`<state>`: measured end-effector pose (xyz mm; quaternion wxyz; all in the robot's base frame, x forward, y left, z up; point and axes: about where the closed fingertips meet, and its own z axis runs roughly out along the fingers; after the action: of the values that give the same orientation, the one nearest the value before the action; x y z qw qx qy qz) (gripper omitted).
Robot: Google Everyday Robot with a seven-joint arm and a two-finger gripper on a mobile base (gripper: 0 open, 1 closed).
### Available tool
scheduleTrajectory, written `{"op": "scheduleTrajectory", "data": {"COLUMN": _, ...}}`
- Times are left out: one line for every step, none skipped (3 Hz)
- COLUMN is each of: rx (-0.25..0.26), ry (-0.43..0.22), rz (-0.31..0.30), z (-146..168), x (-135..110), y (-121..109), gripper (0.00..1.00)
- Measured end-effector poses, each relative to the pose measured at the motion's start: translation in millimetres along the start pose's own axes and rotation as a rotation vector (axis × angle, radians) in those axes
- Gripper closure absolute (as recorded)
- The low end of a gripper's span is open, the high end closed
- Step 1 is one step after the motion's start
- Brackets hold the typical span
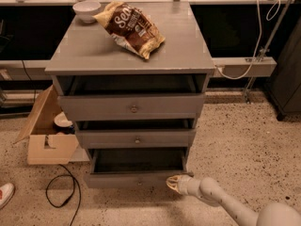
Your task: Close bottom drawer
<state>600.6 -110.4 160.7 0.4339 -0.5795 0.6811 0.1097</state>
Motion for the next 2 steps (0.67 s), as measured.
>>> {"op": "scheduleTrajectory", "data": {"rx": 0.068, "ry": -0.035, "rz": 0.026, "z": 4.1, "x": 3.0, "y": -28.0, "gripper": 1.0}}
{"op": "scheduleTrajectory", "data": {"rx": 0.099, "ry": -0.074, "rz": 0.062, "z": 17.0, "x": 1.6, "y": -51.8, "gripper": 1.0}}
